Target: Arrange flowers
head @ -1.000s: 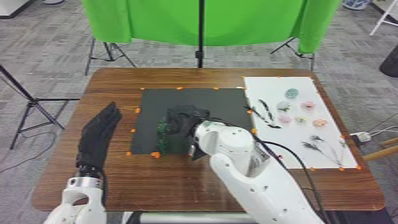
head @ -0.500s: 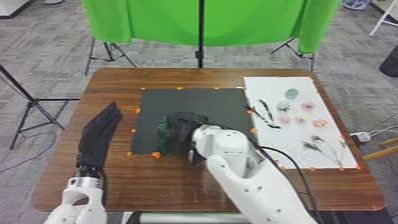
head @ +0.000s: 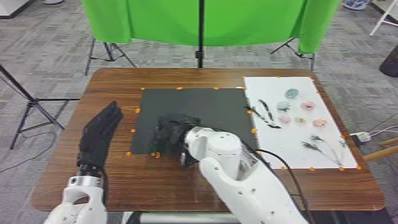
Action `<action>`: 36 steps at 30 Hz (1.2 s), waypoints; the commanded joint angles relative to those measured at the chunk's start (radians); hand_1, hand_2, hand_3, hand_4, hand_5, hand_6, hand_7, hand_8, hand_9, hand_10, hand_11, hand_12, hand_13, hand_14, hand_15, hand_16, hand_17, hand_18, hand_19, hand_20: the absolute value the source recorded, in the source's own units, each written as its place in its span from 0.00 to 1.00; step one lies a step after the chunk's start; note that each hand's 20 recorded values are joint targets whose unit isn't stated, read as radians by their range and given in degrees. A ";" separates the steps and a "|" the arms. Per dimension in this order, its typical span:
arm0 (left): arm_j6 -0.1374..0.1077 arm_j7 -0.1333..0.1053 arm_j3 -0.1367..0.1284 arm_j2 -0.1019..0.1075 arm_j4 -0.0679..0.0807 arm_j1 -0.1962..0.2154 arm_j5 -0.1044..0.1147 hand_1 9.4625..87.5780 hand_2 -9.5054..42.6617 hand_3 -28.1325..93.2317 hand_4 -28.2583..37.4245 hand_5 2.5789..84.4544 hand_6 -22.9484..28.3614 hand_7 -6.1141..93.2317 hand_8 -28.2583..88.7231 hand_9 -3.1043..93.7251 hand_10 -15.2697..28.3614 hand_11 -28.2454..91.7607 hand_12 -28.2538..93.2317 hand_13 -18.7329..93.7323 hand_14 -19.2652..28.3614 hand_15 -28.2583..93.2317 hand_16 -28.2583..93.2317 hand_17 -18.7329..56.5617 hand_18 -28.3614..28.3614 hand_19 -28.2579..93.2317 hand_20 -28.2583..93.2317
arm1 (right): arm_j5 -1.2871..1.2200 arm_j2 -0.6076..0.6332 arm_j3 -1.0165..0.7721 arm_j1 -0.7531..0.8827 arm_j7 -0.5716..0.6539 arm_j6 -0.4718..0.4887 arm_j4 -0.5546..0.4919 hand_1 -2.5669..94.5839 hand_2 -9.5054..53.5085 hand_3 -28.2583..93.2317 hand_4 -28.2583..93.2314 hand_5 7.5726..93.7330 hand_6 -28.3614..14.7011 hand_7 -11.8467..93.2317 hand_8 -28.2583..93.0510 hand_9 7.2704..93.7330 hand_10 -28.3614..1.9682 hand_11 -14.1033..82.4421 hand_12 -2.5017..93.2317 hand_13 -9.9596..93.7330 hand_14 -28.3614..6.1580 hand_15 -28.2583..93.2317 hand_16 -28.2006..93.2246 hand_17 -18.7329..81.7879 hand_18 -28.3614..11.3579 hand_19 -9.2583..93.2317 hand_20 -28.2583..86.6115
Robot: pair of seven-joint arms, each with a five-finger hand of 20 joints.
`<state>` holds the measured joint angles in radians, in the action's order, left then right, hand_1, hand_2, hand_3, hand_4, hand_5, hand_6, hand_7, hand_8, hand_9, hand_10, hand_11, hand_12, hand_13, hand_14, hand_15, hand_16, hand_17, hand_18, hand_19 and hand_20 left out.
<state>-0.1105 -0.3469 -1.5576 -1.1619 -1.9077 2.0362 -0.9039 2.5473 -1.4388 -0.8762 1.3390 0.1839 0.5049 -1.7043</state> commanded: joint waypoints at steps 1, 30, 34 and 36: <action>0.001 0.012 -0.018 -0.015 -0.012 0.035 -0.002 0.15 0.01 0.79 0.07 0.48 0.54 0.12 0.20 0.40 0.61 0.30 0.34 0.41 0.68 0.29 0.25 0.29 0.67 0.24 0.37 | -0.195 0.221 -0.156 0.036 0.121 0.030 -0.252 0.27 0.27 0.83 0.34 0.79 0.60 0.28 0.18 0.90 0.45 0.58 0.30 0.96 0.66 0.73 0.49 0.81 0.38 1.00 0.74; 0.007 0.042 -0.039 -0.013 -0.033 0.051 -0.019 0.17 0.01 0.79 0.09 0.48 0.54 0.12 0.20 0.41 0.61 0.31 0.34 0.42 0.68 0.29 0.25 0.29 0.67 0.24 0.37 | -0.084 0.446 -0.922 0.594 0.259 -0.026 -0.314 0.34 0.00 0.65 0.06 0.70 0.55 0.24 0.19 0.78 0.41 0.36 0.28 0.86 0.60 0.74 0.49 0.74 0.36 1.00 0.72; 0.009 0.047 -0.038 -0.014 -0.032 0.051 -0.021 0.18 0.01 0.78 0.09 0.48 0.54 0.12 0.20 0.41 0.61 0.31 0.34 0.42 0.68 0.29 0.25 0.29 0.67 0.24 0.37 | -0.093 0.445 -0.928 0.616 0.271 -0.014 -0.309 0.34 0.00 0.66 0.05 0.70 0.55 0.25 0.19 0.78 0.42 0.36 0.28 0.86 0.61 0.74 0.49 0.74 0.36 1.00 0.72; 0.009 0.045 -0.038 -0.014 -0.033 0.052 -0.016 0.18 0.02 0.78 0.09 0.48 0.54 0.12 0.20 0.41 0.61 0.31 0.34 0.42 0.68 0.29 0.25 0.29 0.67 0.24 0.37 | -0.090 0.443 -0.924 0.624 0.277 -0.007 -0.309 0.34 0.00 0.66 0.05 0.70 0.55 0.25 0.19 0.78 0.43 0.36 0.28 0.86 0.61 0.74 0.49 0.74 0.36 1.00 0.72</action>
<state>-0.1092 -0.3151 -1.5935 -1.1683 -1.9388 2.0755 -0.9199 2.4459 -0.9876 -1.7976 1.9296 0.4344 0.4759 -2.0236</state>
